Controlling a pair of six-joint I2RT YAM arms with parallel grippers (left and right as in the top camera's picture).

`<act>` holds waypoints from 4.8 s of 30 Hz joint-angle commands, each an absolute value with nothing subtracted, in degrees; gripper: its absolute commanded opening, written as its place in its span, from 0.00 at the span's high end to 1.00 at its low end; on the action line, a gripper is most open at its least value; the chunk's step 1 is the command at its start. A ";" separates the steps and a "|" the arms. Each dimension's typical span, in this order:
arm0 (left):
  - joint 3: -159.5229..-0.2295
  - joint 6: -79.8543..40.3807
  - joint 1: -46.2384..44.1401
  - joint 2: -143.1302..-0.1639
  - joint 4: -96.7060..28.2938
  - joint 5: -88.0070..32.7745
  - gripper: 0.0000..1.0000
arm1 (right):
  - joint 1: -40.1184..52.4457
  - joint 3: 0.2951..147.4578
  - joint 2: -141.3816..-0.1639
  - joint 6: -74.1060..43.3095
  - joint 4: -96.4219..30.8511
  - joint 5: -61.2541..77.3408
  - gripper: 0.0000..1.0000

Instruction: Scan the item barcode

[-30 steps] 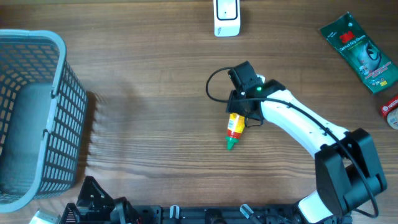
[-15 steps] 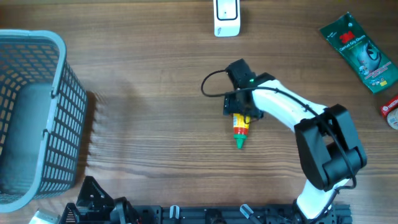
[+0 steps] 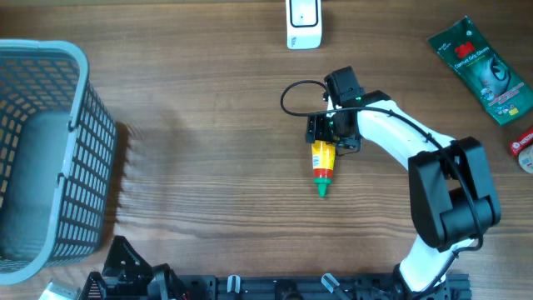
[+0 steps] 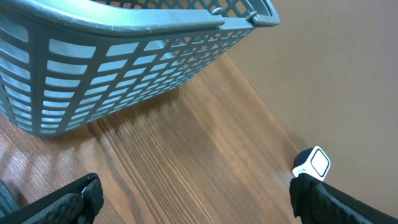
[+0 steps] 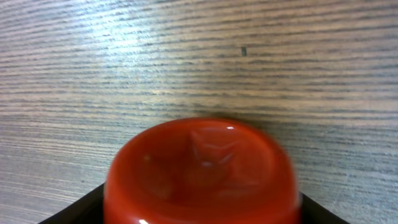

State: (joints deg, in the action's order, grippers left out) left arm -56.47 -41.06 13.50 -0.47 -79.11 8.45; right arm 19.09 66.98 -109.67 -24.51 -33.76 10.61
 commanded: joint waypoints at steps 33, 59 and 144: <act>-56.51 -40.99 13.34 -0.30 -78.91 8.36 0.00 | 19.44 71.77 -76.82 -16.95 -54.41 41.50 0.56; -56.51 -40.99 13.34 -0.30 -78.91 8.36 0.00 | 27.53 110.69 -137.60 45.65 24.53 -40.95 0.49; -56.51 -40.99 13.34 -0.30 -78.91 8.36 0.00 | -10.28 76.14 -40.18 -1.02 -61.39 21.58 0.00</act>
